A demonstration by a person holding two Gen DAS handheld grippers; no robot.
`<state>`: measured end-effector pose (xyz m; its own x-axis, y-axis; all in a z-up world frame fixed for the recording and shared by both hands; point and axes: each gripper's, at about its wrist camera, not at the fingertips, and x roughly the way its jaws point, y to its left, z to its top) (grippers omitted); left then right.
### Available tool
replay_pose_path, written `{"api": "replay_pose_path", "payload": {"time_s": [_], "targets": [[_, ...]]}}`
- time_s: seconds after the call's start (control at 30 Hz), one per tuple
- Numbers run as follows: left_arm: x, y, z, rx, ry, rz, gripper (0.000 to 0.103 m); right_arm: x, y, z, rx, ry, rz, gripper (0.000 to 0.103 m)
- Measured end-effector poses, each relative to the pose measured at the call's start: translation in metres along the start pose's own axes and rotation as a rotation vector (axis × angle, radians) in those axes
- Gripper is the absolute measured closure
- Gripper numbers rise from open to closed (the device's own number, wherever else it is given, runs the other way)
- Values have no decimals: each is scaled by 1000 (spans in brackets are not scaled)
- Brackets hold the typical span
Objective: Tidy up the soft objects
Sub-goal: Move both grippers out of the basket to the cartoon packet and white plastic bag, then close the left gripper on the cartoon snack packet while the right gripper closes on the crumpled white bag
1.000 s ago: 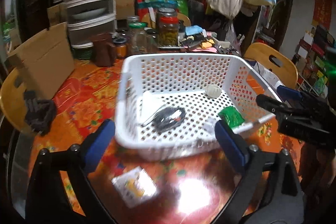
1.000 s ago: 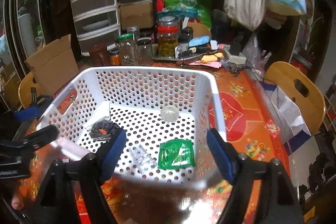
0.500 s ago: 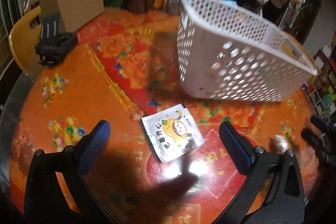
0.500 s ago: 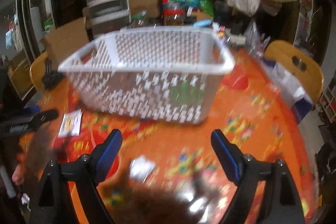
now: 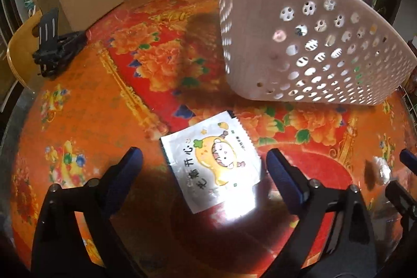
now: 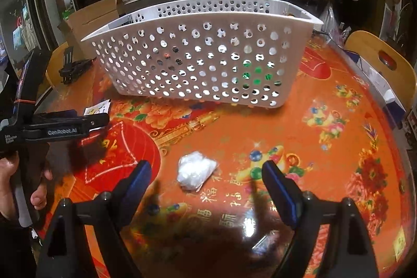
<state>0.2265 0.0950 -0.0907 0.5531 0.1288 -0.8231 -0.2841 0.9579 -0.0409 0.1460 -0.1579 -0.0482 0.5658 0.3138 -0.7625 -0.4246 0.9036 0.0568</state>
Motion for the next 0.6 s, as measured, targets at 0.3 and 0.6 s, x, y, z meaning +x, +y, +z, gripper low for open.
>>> {"api": "replay_pose_path", "payload": {"time_s": [0.3,0.6], "targets": [[-14,-4,-3,25,-29,-23,53,9,4,-3,-7,22,13,17],[-25,-3,-15,29,-46,-26,67,13,10,-6,-21,24,28,17]]}}
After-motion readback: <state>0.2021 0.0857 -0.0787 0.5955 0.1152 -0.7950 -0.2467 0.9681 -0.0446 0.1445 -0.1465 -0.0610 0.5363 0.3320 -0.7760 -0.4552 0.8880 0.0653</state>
